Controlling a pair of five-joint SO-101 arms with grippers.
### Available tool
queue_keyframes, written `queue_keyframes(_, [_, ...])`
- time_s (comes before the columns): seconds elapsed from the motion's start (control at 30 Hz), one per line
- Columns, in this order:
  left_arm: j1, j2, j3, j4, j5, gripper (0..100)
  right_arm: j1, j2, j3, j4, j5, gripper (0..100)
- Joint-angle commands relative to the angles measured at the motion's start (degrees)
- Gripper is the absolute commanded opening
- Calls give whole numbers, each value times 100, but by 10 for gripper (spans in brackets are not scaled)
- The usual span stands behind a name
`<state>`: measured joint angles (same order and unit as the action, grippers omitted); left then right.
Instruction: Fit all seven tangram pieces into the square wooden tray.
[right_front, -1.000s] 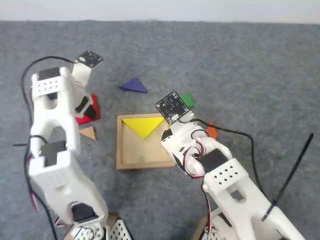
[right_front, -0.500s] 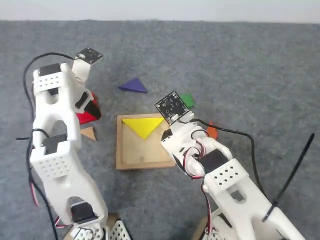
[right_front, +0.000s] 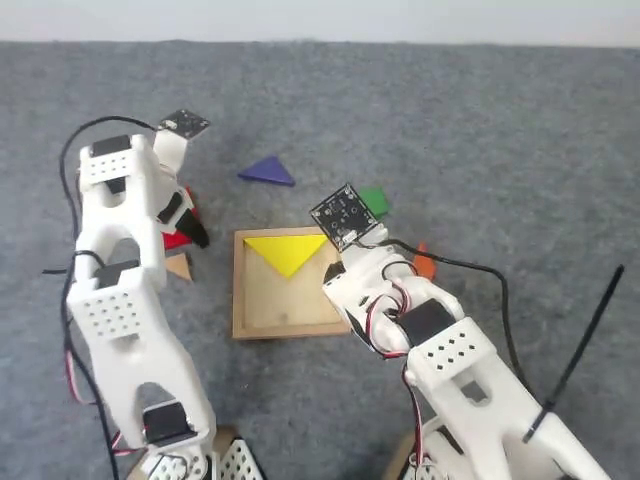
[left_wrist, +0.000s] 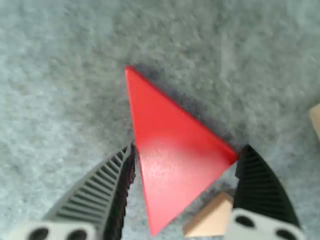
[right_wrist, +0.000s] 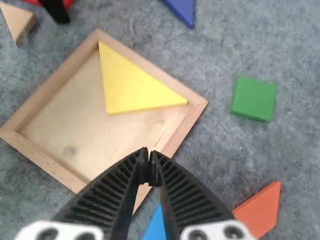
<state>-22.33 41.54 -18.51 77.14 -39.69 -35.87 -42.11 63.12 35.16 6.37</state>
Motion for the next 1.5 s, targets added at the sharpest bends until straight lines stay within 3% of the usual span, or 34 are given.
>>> queue_keyframes(0.0, [97,9,-338,132,114,312,-66,-215,-9,-233,-62,9])
queue_keyframes(1.0, [18,62,-295,624,114,261,-66,-215,26,-286,-62,9])
queue_keyframes(1.47, [229,9,-338,1116,633,228,-66,-215,26,-286,-62,9])
